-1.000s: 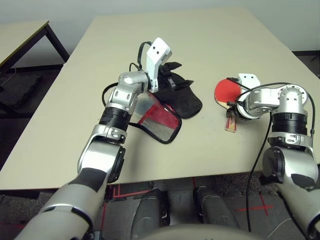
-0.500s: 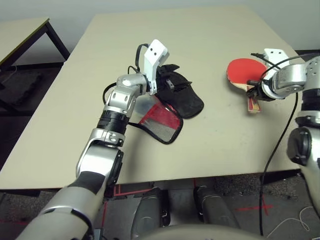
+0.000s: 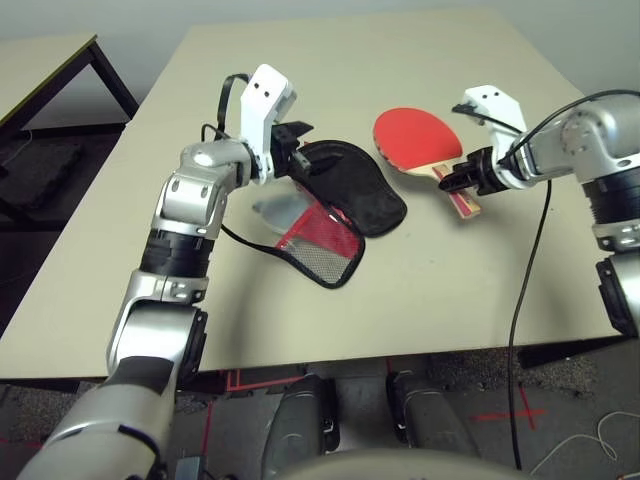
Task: Store the ping-pong paddle in its case and zip it.
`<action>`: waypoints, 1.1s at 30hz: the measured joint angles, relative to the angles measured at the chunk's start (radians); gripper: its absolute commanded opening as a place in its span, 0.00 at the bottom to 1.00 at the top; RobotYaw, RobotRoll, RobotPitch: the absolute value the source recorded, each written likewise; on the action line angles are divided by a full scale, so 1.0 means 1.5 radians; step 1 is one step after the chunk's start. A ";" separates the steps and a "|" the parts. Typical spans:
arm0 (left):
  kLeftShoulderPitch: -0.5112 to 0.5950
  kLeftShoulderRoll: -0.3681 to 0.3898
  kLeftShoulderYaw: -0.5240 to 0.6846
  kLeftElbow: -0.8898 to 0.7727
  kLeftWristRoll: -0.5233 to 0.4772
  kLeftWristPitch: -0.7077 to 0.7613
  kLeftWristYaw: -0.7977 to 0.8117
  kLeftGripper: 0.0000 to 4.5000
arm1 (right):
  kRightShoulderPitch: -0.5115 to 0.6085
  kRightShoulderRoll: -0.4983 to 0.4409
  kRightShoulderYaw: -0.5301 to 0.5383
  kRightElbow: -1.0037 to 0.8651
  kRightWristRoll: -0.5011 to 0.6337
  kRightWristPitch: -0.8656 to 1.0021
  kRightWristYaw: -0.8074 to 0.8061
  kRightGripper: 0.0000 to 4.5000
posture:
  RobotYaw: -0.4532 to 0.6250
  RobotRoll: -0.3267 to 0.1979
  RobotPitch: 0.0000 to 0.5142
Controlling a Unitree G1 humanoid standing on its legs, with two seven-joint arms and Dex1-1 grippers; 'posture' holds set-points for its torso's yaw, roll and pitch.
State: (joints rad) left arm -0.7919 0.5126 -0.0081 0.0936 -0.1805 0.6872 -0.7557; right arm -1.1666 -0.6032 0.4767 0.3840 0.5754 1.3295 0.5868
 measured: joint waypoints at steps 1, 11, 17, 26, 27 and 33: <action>0.003 0.002 0.004 -0.014 -0.006 0.009 0.003 1.00 | -0.006 0.014 0.014 0.013 -0.014 -0.015 0.024 0.25 | 0.43 0.62 0.14; 0.038 0.016 0.020 -0.059 -0.019 0.049 0.036 1.00 | -0.085 0.143 0.032 0.217 -0.156 -0.131 0.128 0.25 | 0.50 0.62 0.14; 0.051 0.015 0.020 -0.064 -0.020 0.049 0.044 1.00 | -0.103 0.197 0.002 0.324 -0.204 -0.165 0.138 0.25 | 0.50 0.62 0.15; 0.051 0.011 0.018 -0.068 -0.024 0.050 0.052 1.00 | -0.121 0.252 -0.078 0.429 -0.256 -0.195 0.121 0.25 | 0.50 0.62 0.18; 0.051 0.011 0.018 -0.068 -0.025 0.050 0.052 1.00 | -0.123 0.254 -0.086 0.432 -0.260 -0.195 0.120 0.25 | 0.50 0.62 0.19; 0.051 0.009 0.018 -0.067 -0.031 0.050 0.058 1.00 | -0.125 0.261 -0.116 0.457 -0.287 -0.201 0.112 0.25 | 0.49 0.62 0.21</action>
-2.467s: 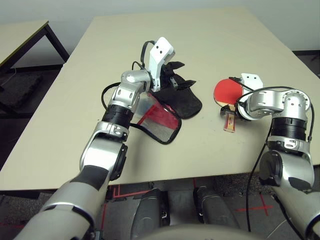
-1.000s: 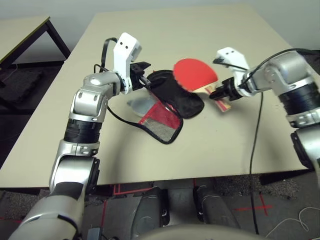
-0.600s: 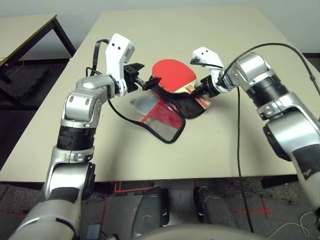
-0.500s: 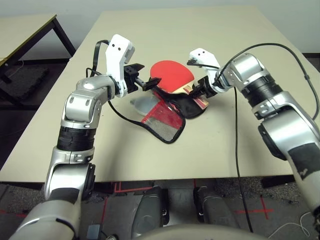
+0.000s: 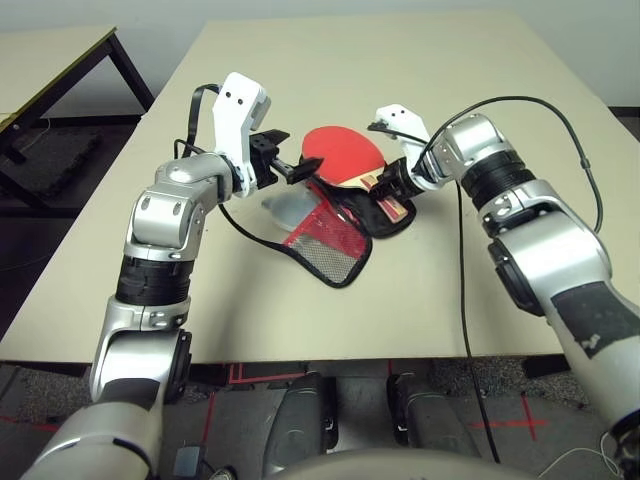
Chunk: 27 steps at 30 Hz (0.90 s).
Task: Store the ping-pong paddle in its case and zip it.
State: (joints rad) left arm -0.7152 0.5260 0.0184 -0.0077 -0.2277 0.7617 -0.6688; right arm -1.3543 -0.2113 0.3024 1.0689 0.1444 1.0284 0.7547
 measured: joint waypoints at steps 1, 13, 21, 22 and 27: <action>0.000 0.000 -0.001 0.000 0.000 0.000 0.000 1.00 | 0.000 0.000 -0.004 0.002 -0.003 0.000 -0.001 0.25 | 0.49 0.62 0.21; -0.001 -0.007 -0.010 0.007 -0.001 -0.002 0.001 1.00 | 0.000 0.017 -0.059 0.024 -0.027 -0.009 -0.024 0.25 | 0.48 0.62 0.22; -0.003 -0.008 -0.011 0.010 -0.001 -0.006 0.003 1.00 | 0.000 0.034 -0.069 0.032 -0.036 -0.020 -0.030 0.25 | 0.49 0.62 0.23; -0.003 -0.008 -0.011 0.010 -0.001 -0.006 0.005 1.00 | 0.000 0.034 -0.073 0.035 -0.038 -0.023 -0.033 0.25 | 0.49 0.62 0.23; -0.003 -0.009 -0.011 0.012 -0.002 -0.006 0.009 1.00 | 0.000 0.035 -0.089 0.050 -0.047 -0.033 -0.044 0.25 | 0.49 0.62 0.23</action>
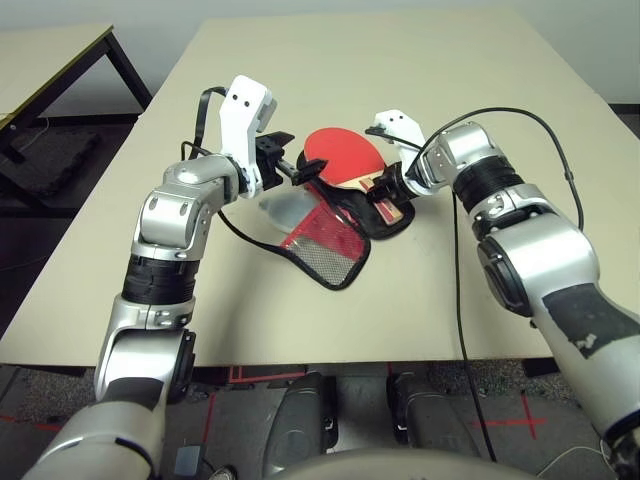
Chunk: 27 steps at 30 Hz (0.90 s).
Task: Store the ping-pong paddle in its case and zip it.
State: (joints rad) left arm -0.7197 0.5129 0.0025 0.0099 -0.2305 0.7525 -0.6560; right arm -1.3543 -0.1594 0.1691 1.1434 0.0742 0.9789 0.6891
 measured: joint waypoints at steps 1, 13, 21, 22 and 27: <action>-0.001 0.000 0.000 0.002 0.000 0.000 0.001 1.00 | 0.000 0.000 -0.001 0.003 -0.001 -0.001 -0.002 0.25 | 0.49 0.62 0.24; -0.018 -0.008 0.000 0.029 -0.004 -0.004 0.003 1.00 | 0.000 0.007 -0.025 0.006 -0.005 -0.012 -0.007 0.25 | 0.47 0.62 0.21; -0.029 -0.011 0.000 0.047 -0.005 -0.014 0.003 1.00 | 0.000 0.007 -0.026 0.006 -0.010 -0.006 -0.005 0.25 | 0.46 0.62 0.20; -0.029 -0.011 0.000 0.049 -0.005 -0.014 0.003 1.00 | 0.000 0.007 -0.026 0.006 -0.010 -0.005 -0.005 0.25 | 0.46 0.62 0.20; -0.040 -0.012 0.000 0.058 -0.005 -0.019 0.003 1.00 | 0.000 0.007 -0.026 0.004 -0.010 0.005 0.000 0.41 | 0.46 0.62 0.20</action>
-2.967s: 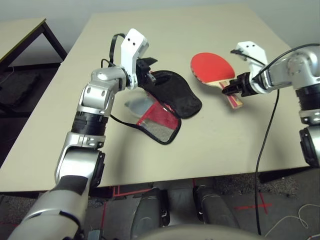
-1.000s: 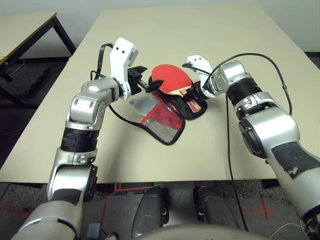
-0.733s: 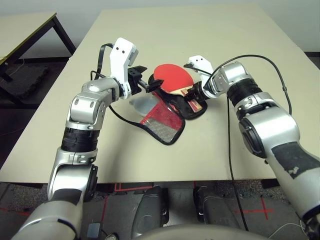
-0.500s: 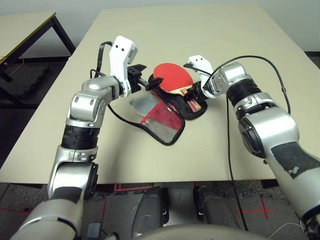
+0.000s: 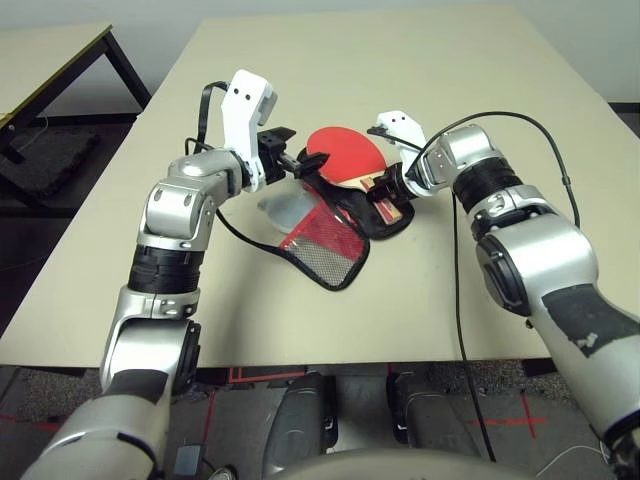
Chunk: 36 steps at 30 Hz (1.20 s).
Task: Store the ping-pong paddle in its case and zip it.
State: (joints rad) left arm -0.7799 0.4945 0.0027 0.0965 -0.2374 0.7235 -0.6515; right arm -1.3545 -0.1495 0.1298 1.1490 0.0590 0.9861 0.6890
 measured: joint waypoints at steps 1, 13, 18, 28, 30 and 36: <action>-0.001 0.000 0.000 0.000 0.000 -0.002 0.000 1.00 | 0.000 0.000 0.000 -0.003 0.000 0.002 0.004 0.47 | 0.46 0.62 0.20; -0.054 0.003 0.014 0.062 0.004 -0.048 0.008 1.00 | -0.017 -0.022 -0.046 -0.045 0.022 0.010 0.016 0.99 | 0.46 0.62 0.16; -0.141 0.074 0.057 0.196 0.032 -0.157 0.041 1.00 | -0.010 -0.131 -0.082 -0.178 0.052 0.004 0.053 0.99 | 0.45 0.62 0.14; -0.288 0.259 0.060 0.615 0.137 -0.398 0.037 1.00 | 0.164 -0.239 -0.129 -0.405 0.089 -0.080 0.071 0.99 | 0.42 0.62 0.18; -0.265 0.287 0.031 0.650 0.165 -0.414 -0.018 1.00 | 0.181 -0.250 -0.132 -0.449 0.098 -0.097 0.076 0.99 | 0.42 0.62 0.19; -0.141 0.296 -0.007 0.646 0.179 -0.372 -0.198 1.00 | 0.240 -0.272 -0.135 -0.498 0.111 -0.109 0.079 0.99 | 0.42 0.62 0.19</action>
State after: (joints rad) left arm -0.9921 0.9382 -0.0085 1.0657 0.0305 0.1653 -0.9479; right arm -0.9946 -0.5576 -0.0726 0.4013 0.2259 0.8219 0.8078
